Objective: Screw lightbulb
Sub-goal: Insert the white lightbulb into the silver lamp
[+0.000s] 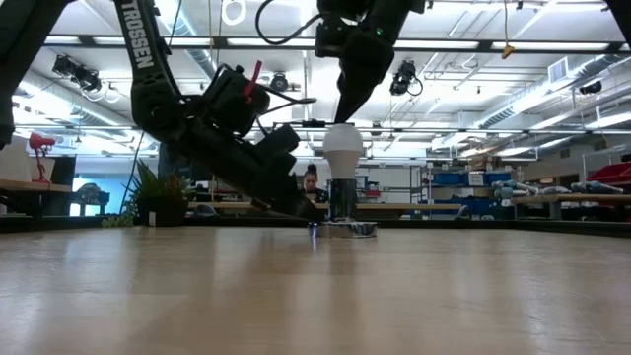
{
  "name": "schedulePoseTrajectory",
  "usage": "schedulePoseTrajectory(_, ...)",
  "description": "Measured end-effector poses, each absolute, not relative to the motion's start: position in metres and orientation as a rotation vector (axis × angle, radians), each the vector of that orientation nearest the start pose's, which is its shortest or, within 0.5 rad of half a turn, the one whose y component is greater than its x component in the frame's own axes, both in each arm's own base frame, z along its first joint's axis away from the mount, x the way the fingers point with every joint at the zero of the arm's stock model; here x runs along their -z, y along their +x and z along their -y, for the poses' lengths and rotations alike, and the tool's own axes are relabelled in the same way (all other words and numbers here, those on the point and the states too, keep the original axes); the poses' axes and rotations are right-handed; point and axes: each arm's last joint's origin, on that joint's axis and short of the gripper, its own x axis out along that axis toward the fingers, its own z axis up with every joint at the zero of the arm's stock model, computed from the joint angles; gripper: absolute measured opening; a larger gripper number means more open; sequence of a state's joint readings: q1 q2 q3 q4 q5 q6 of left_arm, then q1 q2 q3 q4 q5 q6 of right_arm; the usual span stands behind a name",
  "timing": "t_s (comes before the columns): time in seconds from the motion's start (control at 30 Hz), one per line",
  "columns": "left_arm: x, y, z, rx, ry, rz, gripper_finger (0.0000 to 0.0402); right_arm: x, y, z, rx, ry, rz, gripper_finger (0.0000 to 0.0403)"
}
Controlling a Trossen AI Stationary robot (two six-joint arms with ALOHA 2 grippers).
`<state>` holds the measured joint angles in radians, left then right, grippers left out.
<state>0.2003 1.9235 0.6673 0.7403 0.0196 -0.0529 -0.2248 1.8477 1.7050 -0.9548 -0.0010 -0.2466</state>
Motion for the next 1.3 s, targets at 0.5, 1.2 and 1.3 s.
schedulePoseTrajectory(0.5,-0.084,0.347,-0.051,-0.140,-0.094,-0.498,0.0002,-0.291,0.369,0.073,-0.032,-0.147,-1.232,0.0325)
schedulePoseTrajectory(1.2,-0.084,0.347,-0.051,-0.139,-0.096,-0.500,0.0002,-0.272,0.367,0.074,-0.012,-0.089,-1.235,0.0289)
schedulePoseTrajectory(1.3,-0.084,0.347,-0.051,-0.139,-0.096,-0.499,0.0002,-0.271,0.367,0.074,0.019,-0.066,-1.239,0.0288)
